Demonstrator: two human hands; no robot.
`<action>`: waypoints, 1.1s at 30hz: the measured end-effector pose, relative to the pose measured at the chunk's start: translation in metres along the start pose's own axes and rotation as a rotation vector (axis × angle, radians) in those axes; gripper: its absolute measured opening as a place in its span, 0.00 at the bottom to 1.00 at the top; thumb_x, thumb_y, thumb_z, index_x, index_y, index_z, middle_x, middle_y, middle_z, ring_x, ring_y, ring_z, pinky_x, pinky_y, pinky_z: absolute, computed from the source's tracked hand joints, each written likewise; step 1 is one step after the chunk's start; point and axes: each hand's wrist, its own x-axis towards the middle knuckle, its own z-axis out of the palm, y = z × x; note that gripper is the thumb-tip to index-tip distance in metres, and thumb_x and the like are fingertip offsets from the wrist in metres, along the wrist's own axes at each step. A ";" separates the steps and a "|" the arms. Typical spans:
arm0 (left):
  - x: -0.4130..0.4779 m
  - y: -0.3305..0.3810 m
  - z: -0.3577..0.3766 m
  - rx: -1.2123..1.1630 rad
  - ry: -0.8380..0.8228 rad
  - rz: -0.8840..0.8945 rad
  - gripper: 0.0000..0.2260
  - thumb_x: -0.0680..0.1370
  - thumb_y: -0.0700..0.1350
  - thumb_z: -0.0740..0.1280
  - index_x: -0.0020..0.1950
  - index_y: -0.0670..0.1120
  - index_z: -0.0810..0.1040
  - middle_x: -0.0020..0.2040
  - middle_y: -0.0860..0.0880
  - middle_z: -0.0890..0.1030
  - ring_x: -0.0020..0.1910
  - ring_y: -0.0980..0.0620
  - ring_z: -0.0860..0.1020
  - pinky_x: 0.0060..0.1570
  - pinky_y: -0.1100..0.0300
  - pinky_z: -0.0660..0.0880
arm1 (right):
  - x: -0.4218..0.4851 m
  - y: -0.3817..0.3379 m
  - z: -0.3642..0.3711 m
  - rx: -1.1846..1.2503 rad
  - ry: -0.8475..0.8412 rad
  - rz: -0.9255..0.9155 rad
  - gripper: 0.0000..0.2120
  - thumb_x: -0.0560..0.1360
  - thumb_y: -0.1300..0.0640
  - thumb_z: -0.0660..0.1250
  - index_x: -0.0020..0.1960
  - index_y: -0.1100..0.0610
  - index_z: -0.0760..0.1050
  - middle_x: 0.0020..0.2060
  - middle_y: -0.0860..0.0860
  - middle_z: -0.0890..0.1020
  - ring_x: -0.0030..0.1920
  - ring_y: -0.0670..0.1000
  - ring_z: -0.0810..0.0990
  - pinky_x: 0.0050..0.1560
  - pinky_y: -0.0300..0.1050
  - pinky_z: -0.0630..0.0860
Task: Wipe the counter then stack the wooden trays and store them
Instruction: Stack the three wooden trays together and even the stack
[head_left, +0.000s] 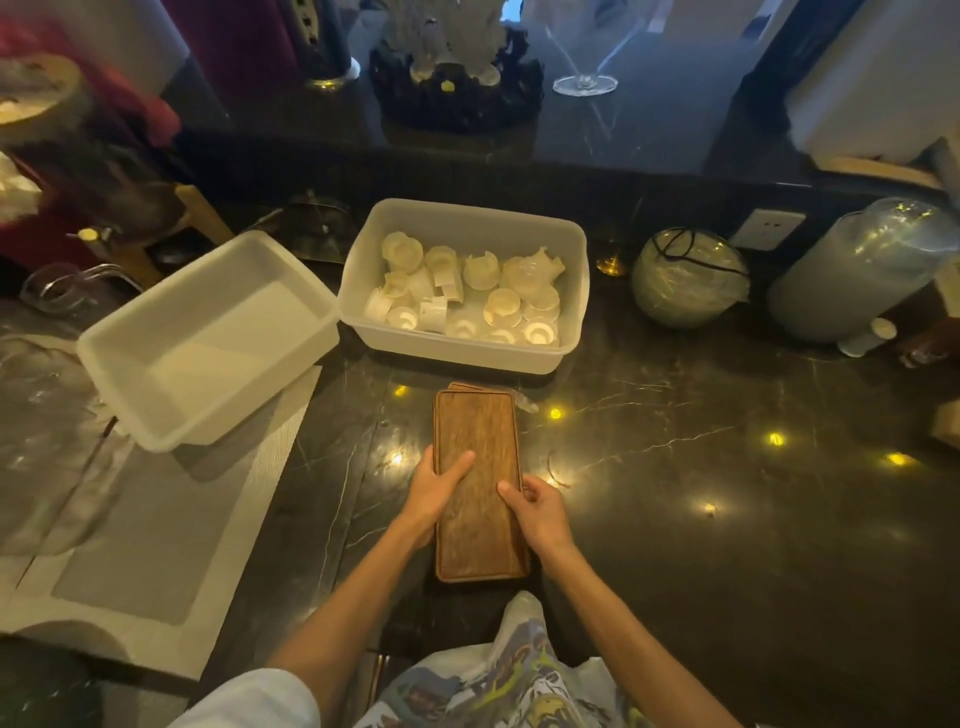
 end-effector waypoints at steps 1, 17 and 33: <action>-0.001 -0.001 -0.004 -0.011 0.004 -0.004 0.23 0.78 0.51 0.69 0.71 0.48 0.68 0.62 0.45 0.79 0.58 0.48 0.81 0.56 0.48 0.80 | -0.002 -0.001 0.005 -0.102 0.033 -0.046 0.16 0.79 0.51 0.68 0.64 0.57 0.78 0.54 0.55 0.84 0.53 0.53 0.84 0.54 0.51 0.83; 0.011 0.015 -0.039 0.257 -0.007 0.017 0.24 0.77 0.51 0.70 0.69 0.45 0.66 0.64 0.44 0.76 0.56 0.53 0.78 0.49 0.59 0.77 | 0.007 0.001 0.033 0.164 -0.086 0.084 0.19 0.81 0.59 0.66 0.71 0.57 0.74 0.56 0.54 0.84 0.56 0.53 0.84 0.59 0.55 0.82; 0.076 0.032 -0.013 0.942 0.120 -0.097 0.16 0.81 0.43 0.60 0.67 0.39 0.73 0.69 0.40 0.70 0.65 0.38 0.73 0.67 0.45 0.69 | 0.034 -0.013 0.069 -0.311 0.344 0.025 0.21 0.80 0.56 0.67 0.72 0.55 0.74 0.61 0.56 0.81 0.63 0.57 0.79 0.65 0.57 0.76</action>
